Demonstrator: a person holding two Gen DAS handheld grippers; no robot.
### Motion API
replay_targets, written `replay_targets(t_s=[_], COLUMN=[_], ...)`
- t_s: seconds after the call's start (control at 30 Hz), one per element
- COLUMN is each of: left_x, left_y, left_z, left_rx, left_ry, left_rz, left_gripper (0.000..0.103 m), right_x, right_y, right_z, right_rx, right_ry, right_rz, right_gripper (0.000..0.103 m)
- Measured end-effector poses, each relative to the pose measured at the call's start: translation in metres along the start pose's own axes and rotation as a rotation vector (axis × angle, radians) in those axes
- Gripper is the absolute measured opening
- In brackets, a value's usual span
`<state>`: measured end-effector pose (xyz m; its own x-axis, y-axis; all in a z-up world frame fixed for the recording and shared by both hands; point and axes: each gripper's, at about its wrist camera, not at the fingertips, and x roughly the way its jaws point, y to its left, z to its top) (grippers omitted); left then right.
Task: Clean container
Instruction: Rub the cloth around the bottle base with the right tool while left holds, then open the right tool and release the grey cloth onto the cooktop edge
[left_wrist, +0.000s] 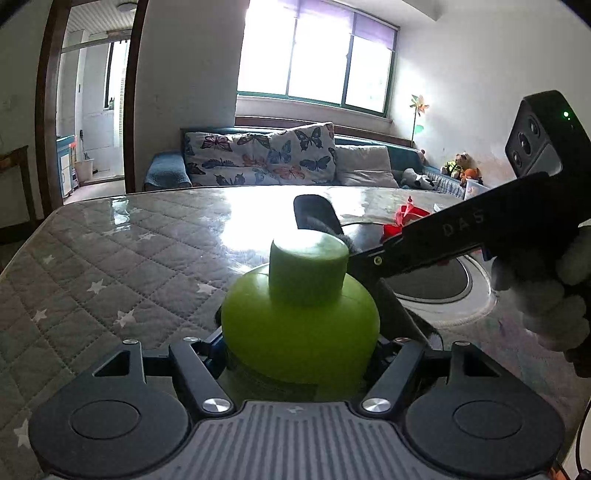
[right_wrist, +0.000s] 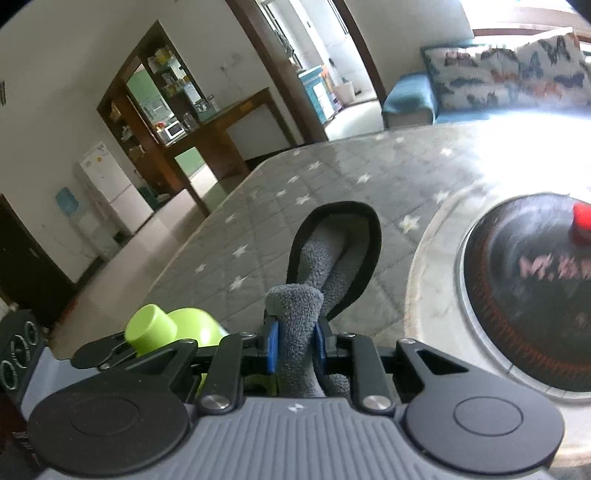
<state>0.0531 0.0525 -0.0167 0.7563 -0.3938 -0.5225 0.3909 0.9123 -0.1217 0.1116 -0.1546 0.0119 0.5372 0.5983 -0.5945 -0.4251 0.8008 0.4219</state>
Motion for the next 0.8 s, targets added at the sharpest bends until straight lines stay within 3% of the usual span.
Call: replay_targets(t_s=[0.33,0.6,0.7,0.8], left_x=[0.031,0.038,0.038,0.035], left_y=[0.005,0.005,0.004,0.005], left_z=[0.021,0.025,0.024,0.021], left_rx=[-0.025,-0.054,-0.053,-0.08], left_ry=[-0.004,-0.003,0.002,0.003], left_rz=[0.015,0.022,0.027,0.028], left_gripper=[0.073,0.075,0.079,0.089], right_x=[0.012,0.02,0.018,0.016], right_y=[0.0,0.002,0.003,0.005], right_z=[0.018,0.017,0.014,0.012], right_rx=[-0.059,-0.09,-0.098,-0.102], right_ry=[-0.036,-0.005,0.001,0.008], right_rz=[-0.112,-0.151,-0.157,-0.159], right_gripper=[0.019,0.022,0.023,0.034])
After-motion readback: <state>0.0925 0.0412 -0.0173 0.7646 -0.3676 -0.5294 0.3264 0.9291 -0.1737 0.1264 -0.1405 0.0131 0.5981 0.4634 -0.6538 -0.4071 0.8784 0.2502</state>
